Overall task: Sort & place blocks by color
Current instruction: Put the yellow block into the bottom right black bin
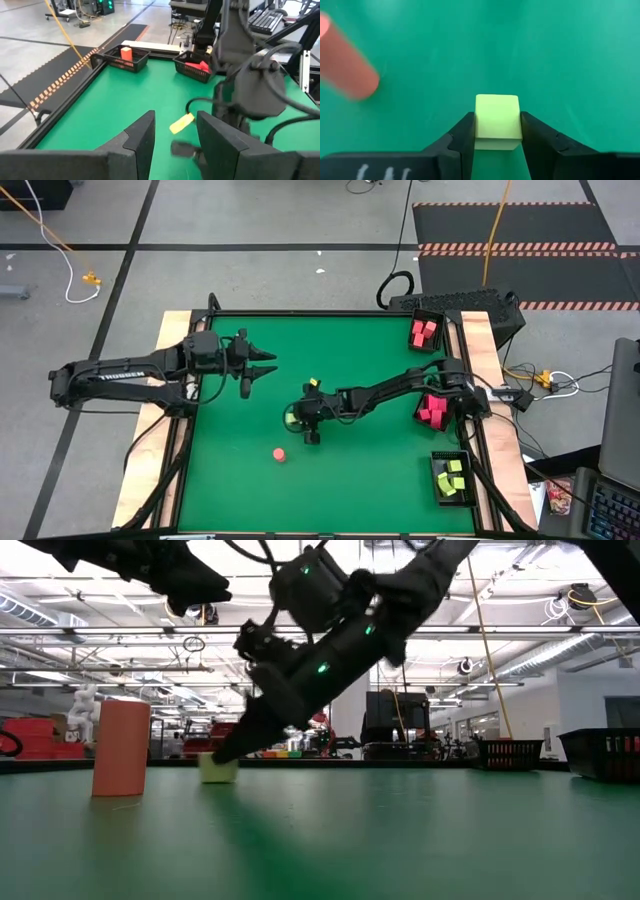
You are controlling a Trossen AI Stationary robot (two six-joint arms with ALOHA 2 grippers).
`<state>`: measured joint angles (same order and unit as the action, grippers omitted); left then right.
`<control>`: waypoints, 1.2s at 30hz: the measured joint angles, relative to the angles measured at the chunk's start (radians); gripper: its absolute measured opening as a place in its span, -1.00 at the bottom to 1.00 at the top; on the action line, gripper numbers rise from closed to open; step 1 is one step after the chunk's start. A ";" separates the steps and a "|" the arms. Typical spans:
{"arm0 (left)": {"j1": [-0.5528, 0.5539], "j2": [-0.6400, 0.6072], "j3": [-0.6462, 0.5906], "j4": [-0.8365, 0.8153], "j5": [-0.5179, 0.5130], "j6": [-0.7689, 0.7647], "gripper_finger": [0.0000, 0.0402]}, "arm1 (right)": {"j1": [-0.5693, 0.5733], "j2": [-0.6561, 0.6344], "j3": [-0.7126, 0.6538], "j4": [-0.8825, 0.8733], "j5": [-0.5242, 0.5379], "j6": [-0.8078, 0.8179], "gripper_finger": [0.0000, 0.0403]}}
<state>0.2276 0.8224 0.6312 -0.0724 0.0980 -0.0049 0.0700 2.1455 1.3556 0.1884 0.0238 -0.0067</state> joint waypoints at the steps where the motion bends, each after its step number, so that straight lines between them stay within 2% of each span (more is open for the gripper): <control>1: 0.000 -0.008 0.000 -0.009 -0.009 0.000 -0.27 | 0.004 -0.022 -0.001 -0.042 0.000 -0.002 -0.42; 8: 0.000 -0.018 0.000 -0.027 -0.022 -0.004 -0.27 | 0.055 -0.189 -0.003 -0.365 0.001 0.020 -0.42; 15: 0.000 -0.012 0.000 -0.037 -0.022 -0.016 -0.27 | 0.156 -0.352 -0.003 -0.730 -0.002 0.207 -0.42; 23: 0.000 -0.011 0.000 -0.018 -0.022 -0.016 -0.27 | 0.336 -0.510 -0.003 -0.992 -0.031 0.643 -0.42; 30: 0.000 -0.011 0.000 0.046 -0.022 -0.017 -0.27 | 0.490 -0.551 -0.003 -1.173 -0.084 1.050 -0.42; 33: 0.000 -0.011 0.000 0.067 -0.022 -0.017 -0.27 | 0.539 -0.550 -0.024 -1.217 -0.132 1.203 -0.42; 36: 0.000 -0.011 0.000 0.103 -0.022 -0.014 -0.27 | 0.577 -0.549 -0.048 -1.256 -0.236 1.358 -0.42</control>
<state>0.2278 0.8112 0.6312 0.0310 0.0765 -0.0194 0.6468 1.5966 1.3080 -1.0673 -0.2117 1.3510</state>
